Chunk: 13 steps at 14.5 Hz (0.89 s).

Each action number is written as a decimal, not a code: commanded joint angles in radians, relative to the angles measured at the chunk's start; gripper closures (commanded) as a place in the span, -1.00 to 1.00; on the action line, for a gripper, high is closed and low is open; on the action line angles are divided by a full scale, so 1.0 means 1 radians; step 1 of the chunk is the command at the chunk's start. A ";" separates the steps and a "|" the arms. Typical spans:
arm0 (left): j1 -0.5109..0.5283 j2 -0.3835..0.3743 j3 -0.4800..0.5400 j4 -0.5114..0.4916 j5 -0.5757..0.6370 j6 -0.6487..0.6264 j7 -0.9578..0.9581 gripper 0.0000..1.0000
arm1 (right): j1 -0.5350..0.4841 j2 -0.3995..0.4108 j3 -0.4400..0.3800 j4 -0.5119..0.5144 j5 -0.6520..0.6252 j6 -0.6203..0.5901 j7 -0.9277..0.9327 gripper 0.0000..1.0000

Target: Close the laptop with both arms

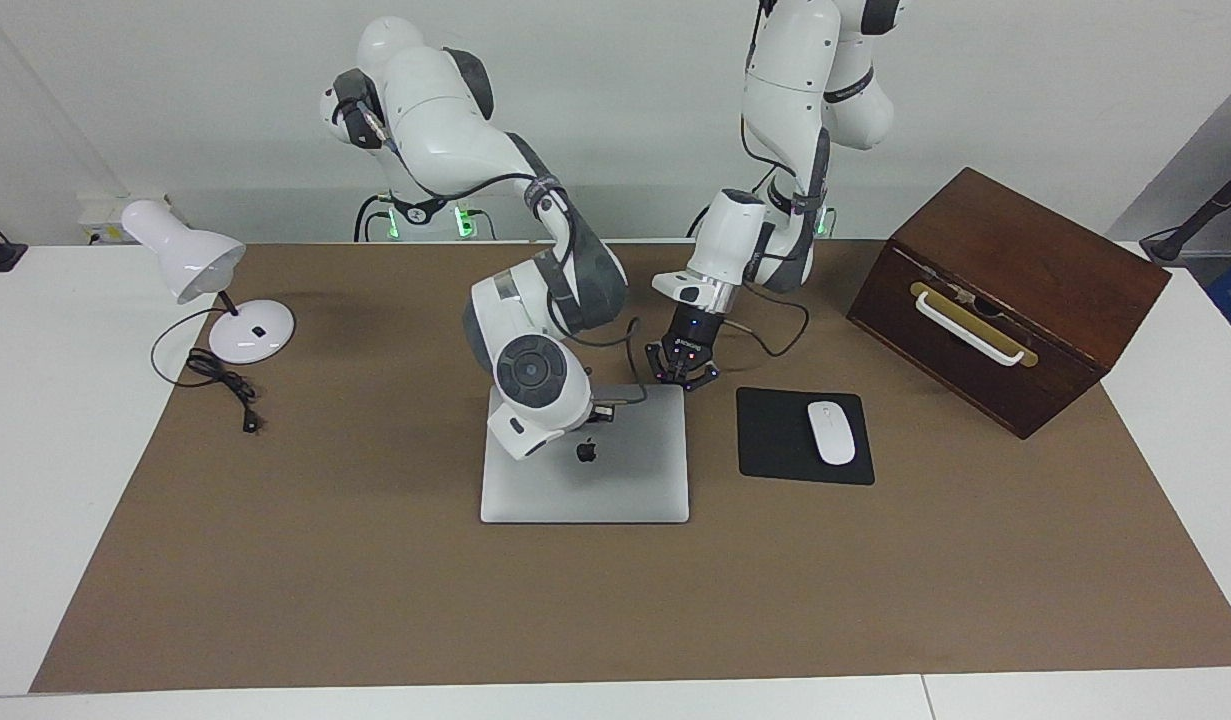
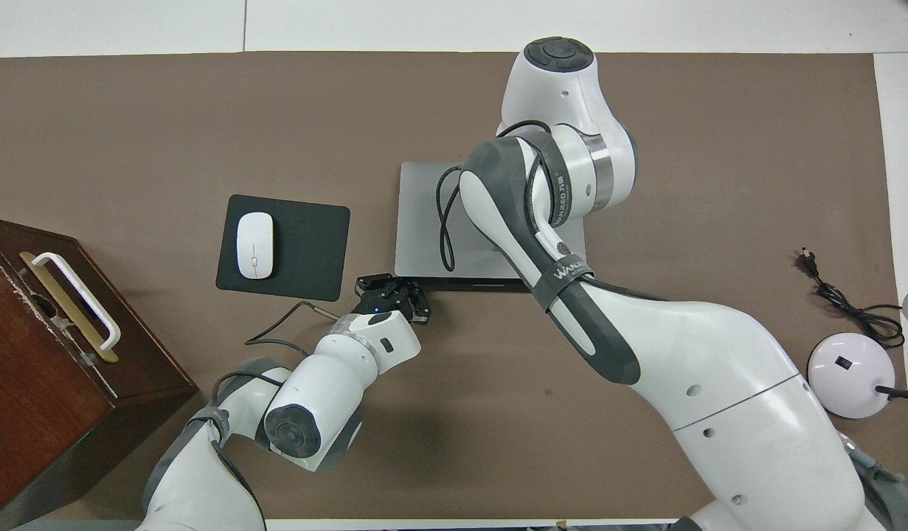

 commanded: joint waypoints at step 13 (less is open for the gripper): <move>0.017 0.094 0.019 0.027 -0.008 -0.018 0.028 1.00 | -0.106 -0.336 -0.086 0.025 -0.212 -0.140 -0.318 1.00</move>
